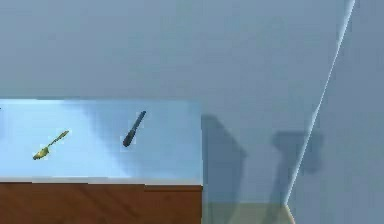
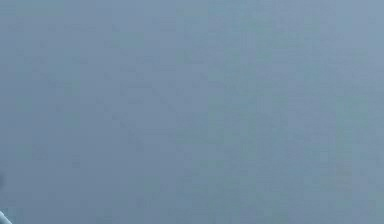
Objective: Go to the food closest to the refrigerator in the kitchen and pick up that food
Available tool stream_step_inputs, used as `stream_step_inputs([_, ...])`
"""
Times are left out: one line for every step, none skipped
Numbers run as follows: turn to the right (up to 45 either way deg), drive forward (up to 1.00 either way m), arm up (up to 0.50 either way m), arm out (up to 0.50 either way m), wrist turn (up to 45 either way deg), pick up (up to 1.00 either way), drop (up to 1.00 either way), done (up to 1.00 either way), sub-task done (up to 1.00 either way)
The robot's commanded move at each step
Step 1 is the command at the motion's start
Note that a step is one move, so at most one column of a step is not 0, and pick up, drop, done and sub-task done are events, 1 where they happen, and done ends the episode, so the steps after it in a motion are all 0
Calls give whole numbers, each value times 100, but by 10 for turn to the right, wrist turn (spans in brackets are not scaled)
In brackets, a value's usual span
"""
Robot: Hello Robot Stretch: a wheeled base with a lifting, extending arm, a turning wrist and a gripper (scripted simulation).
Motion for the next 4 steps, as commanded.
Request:
stream_step_inputs([-450, 0, 0, 0, 0, 0, 0, 0, 0])
stream_step_inputs([-420, 0, 0, 0, 0, 0, 0, 0, 0])
stream_step_inputs([0, 100, 0, 0, 0, 0, 0, 0, 0])
stream_step_inputs([-150, 0, 0, 0, 0, 0, 0, 0, 0])
